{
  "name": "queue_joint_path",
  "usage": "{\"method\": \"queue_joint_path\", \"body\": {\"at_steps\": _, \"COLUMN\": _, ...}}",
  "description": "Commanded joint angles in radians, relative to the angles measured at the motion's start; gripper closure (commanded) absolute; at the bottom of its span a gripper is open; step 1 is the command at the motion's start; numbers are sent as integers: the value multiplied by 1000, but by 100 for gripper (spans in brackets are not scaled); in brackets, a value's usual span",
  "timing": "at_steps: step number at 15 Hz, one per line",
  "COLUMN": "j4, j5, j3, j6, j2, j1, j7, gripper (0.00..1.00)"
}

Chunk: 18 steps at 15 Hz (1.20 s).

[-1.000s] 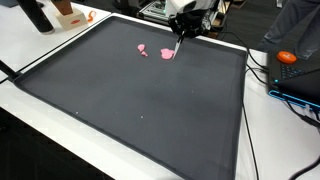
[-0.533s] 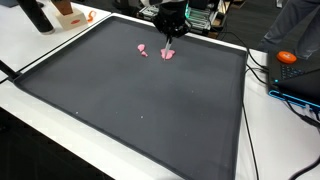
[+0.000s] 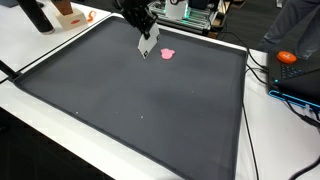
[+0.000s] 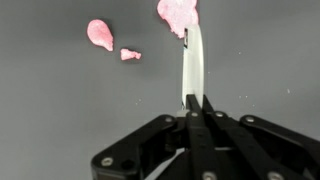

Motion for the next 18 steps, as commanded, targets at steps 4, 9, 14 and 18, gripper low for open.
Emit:
{"method": "queue_joint_path", "body": {"at_steps": 4, "j4": -23, "j5": 201, "j3": -45, "j6": -3, "j2": -7, "j1": -110, "j7": -105, "gripper": 99}}
{"method": "queue_joint_path", "body": {"at_steps": 9, "j4": -66, "j5": 308, "j3": -83, "j6": -1, "j2": -21, "j1": -185, "j7": -191, "gripper": 99}}
{"method": "queue_joint_path", "body": {"at_steps": 14, "j4": -92, "j5": 337, "j3": -113, "j6": -14, "j2": -16, "j1": -236, "j7": -278, "gripper": 99}}
{"method": "queue_joint_path", "body": {"at_steps": 18, "j4": -113, "j5": 334, "j3": -130, "j6": -23, "j2": -17, "j1": -264, "j7": -329, "gripper": 99}}
